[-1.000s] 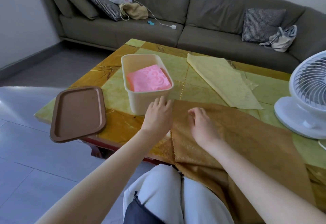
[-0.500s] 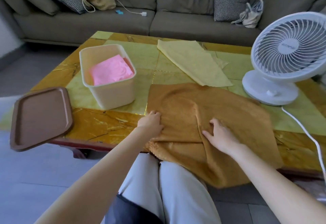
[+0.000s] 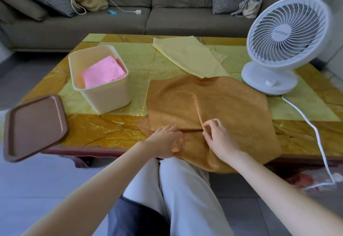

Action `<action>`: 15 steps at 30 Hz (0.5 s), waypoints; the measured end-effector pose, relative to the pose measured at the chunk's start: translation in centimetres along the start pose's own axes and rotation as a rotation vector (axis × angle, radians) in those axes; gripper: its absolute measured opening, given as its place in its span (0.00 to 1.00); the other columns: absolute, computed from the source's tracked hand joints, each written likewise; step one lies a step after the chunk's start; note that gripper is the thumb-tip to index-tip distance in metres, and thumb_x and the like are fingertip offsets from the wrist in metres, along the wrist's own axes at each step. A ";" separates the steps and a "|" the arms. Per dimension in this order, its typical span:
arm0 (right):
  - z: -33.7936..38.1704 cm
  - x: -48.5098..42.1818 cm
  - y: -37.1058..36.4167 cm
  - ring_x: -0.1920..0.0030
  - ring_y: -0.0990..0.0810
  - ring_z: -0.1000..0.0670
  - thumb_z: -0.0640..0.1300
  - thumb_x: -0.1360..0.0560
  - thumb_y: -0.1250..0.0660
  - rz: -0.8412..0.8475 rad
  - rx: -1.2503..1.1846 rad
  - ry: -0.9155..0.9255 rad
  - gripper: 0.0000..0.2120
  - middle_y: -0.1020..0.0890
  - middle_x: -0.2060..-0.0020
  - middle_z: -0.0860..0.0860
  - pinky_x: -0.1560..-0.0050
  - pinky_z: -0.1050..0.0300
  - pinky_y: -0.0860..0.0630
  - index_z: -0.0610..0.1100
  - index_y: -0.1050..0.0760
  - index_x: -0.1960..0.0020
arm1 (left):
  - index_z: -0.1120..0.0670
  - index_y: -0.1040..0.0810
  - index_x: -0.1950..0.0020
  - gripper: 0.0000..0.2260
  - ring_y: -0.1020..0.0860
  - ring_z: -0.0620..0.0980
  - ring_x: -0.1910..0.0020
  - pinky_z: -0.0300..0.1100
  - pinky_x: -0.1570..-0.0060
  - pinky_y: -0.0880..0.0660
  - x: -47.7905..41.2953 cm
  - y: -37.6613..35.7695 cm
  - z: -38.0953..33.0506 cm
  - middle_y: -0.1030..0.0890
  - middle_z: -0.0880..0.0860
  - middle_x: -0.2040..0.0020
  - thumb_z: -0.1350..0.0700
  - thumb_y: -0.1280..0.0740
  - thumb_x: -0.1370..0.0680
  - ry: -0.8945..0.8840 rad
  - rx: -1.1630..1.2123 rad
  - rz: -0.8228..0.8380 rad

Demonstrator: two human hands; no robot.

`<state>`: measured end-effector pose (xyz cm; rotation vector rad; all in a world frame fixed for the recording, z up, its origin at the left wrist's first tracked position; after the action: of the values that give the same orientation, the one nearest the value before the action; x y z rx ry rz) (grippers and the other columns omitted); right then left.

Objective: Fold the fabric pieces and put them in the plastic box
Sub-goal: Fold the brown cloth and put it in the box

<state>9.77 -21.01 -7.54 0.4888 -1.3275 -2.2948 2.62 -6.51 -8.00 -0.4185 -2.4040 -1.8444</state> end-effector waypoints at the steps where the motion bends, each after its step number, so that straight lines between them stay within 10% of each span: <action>1: 0.0 1.2 -0.2 0.49 0.25 0.49 0.46 0.21 0.39 0.004 -0.005 0.013 0.10 0.31 0.43 0.52 0.52 0.59 0.28 0.45 0.31 0.42 | 0.45 0.31 0.35 0.23 0.35 0.48 0.36 0.44 0.38 0.35 0.1 -0.2 -0.1 0.33 0.47 0.37 0.54 0.31 0.28 -0.015 -0.045 0.019; 11: 0.0 7.4 -1.3 0.26 0.45 0.49 0.59 0.24 0.38 0.224 0.045 0.012 0.28 0.48 0.24 0.53 0.27 0.52 0.42 0.48 0.36 0.29 | 0.50 0.26 0.44 0.10 0.25 0.52 0.45 0.44 0.43 0.37 0.8 1.5 -1.9 0.21 0.49 0.46 0.54 0.46 0.19 0.093 -0.014 -0.162; 15: 0.1 9.0 -1.6 0.26 0.42 0.48 0.49 0.22 0.38 0.150 0.098 -0.006 0.24 0.44 0.26 0.48 0.27 0.55 0.40 0.44 0.37 0.29 | 0.51 0.28 0.45 0.09 0.24 0.55 0.51 0.44 0.48 0.38 2.2 3.9 -2.8 0.19 0.52 0.51 0.55 0.47 0.18 0.104 -0.021 -0.264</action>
<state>1.90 -25.05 -9.61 0.3995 -1.4346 -2.1197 1.31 -7.91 -3.12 -0.0037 -2.4708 -1.9379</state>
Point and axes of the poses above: each hand's wrist, its own x-axis away from the middle knuckle, its own y-axis out of the back of the hand, z = x × y, the point moved 7 cm from there along -x, towards the middle knuckle
